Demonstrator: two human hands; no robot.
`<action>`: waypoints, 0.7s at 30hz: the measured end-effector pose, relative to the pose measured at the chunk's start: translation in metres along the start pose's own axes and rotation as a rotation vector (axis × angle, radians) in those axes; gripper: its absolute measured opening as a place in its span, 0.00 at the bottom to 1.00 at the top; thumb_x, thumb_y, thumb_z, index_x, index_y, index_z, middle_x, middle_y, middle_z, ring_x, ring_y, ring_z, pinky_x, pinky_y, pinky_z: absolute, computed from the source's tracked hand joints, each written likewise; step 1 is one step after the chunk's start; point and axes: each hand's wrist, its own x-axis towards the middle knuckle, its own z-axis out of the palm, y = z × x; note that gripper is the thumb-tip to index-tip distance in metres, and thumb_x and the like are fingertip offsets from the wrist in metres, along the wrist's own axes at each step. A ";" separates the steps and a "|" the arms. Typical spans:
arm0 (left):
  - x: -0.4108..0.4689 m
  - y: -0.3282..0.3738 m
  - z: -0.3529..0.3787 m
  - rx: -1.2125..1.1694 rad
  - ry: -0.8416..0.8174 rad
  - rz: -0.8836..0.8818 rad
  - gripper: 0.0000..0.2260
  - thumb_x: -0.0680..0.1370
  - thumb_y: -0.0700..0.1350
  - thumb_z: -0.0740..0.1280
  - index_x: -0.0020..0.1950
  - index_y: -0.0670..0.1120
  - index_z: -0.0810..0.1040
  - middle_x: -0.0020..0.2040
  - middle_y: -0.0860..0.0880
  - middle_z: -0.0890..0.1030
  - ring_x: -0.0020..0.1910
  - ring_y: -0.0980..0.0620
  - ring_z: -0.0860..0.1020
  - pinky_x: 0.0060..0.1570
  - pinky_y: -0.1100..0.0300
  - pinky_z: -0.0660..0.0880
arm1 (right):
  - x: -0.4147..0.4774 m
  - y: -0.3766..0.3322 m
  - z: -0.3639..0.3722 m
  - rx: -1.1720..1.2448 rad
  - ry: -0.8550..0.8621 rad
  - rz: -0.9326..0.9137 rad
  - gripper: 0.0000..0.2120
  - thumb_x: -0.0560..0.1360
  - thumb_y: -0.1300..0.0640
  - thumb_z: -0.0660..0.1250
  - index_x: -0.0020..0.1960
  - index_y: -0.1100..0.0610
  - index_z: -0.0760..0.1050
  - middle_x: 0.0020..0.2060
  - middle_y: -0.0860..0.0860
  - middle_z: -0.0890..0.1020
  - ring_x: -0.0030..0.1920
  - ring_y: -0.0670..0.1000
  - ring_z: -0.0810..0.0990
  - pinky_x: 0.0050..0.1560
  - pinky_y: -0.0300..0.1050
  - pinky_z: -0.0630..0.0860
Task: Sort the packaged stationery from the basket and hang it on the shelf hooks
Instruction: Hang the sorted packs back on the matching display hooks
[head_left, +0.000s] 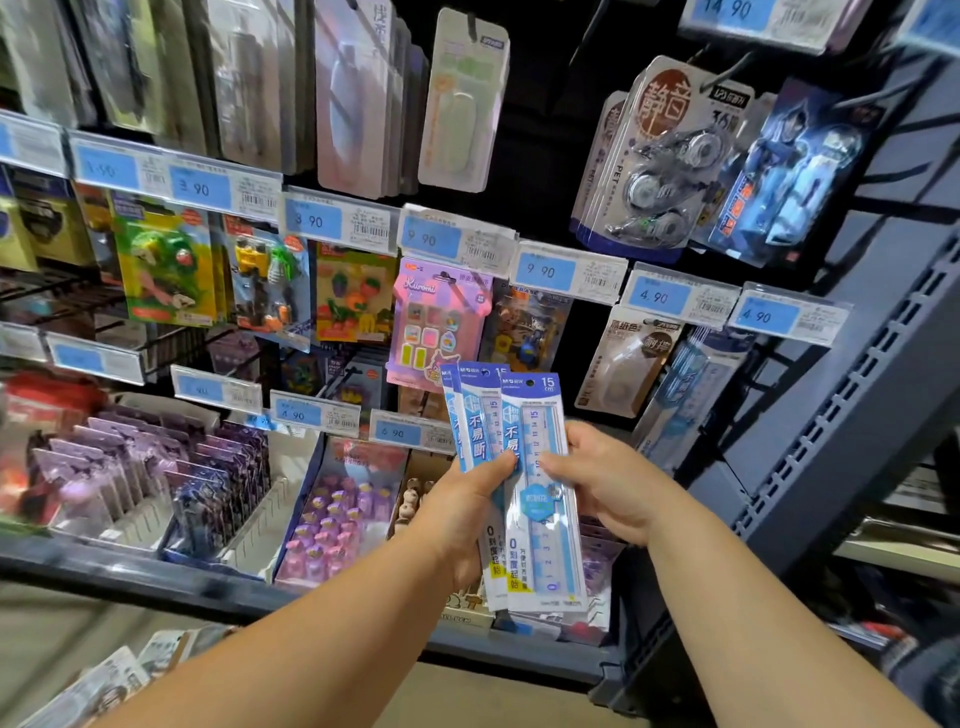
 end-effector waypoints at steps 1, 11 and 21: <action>0.000 0.000 0.002 0.020 0.007 0.004 0.13 0.82 0.43 0.60 0.67 0.48 0.73 0.56 0.42 0.84 0.49 0.43 0.84 0.40 0.51 0.81 | -0.002 0.001 -0.004 -0.021 -0.045 0.004 0.21 0.72 0.61 0.70 0.65 0.56 0.72 0.57 0.54 0.82 0.59 0.56 0.81 0.60 0.57 0.76; 0.004 -0.004 0.014 0.192 0.077 -0.025 0.21 0.77 0.49 0.70 0.66 0.40 0.74 0.49 0.41 0.82 0.42 0.46 0.79 0.49 0.47 0.79 | -0.022 0.007 -0.051 0.472 0.346 -0.173 0.09 0.72 0.62 0.66 0.52 0.59 0.78 0.40 0.53 0.86 0.38 0.49 0.84 0.39 0.43 0.82; 0.011 -0.011 0.034 0.226 -0.026 -0.051 0.13 0.81 0.45 0.62 0.58 0.37 0.75 0.32 0.51 0.78 0.22 0.59 0.75 0.21 0.68 0.70 | -0.032 0.018 -0.090 0.495 0.691 -0.267 0.06 0.79 0.58 0.63 0.53 0.56 0.78 0.40 0.50 0.86 0.38 0.48 0.85 0.39 0.45 0.79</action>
